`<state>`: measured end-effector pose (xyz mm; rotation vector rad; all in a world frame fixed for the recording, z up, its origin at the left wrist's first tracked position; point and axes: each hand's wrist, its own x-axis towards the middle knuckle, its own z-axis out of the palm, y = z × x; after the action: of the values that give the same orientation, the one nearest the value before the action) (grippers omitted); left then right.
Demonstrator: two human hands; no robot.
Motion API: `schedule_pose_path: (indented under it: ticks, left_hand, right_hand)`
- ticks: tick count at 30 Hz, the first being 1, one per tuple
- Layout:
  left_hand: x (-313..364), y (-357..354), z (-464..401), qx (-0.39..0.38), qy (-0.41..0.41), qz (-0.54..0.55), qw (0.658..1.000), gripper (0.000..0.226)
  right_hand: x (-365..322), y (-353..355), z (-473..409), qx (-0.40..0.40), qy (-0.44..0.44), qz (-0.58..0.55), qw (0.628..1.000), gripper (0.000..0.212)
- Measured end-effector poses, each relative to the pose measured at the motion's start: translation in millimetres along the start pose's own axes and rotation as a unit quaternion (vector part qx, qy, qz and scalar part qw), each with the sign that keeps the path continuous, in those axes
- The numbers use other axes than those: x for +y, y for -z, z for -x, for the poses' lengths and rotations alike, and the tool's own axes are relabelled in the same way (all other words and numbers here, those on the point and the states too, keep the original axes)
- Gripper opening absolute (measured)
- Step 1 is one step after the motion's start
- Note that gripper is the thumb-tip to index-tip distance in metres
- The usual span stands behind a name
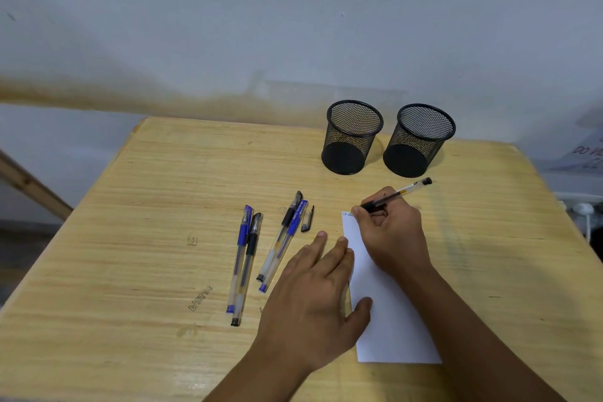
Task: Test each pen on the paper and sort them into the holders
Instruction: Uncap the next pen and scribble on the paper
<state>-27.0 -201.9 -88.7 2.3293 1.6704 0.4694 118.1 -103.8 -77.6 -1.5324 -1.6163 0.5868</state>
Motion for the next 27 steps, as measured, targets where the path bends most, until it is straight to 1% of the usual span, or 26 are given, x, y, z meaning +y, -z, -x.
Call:
schedule_pose_path:
  ticks: [6,23,27]
  left_hand:
    - [0.3,0.5,-0.3,0.005,0.002,0.001,1.0,0.072]
    - [0.2,-0.1,0.4,0.007,-0.002,-0.001,1.0,0.071]
    - [0.6,-0.9,0.0,0.011,0.0,-0.008,1.0,0.07]
  right_hand:
    - [0.8,0.1,-1.3,0.014,-0.005,0.0,1.0,0.01]
    - [-1.0,1.0,0.0,0.002,-0.013,-0.015,1.0,0.011]
    - [0.3,0.3,-0.8,0.007,-0.029,-0.027,0.999,0.012]
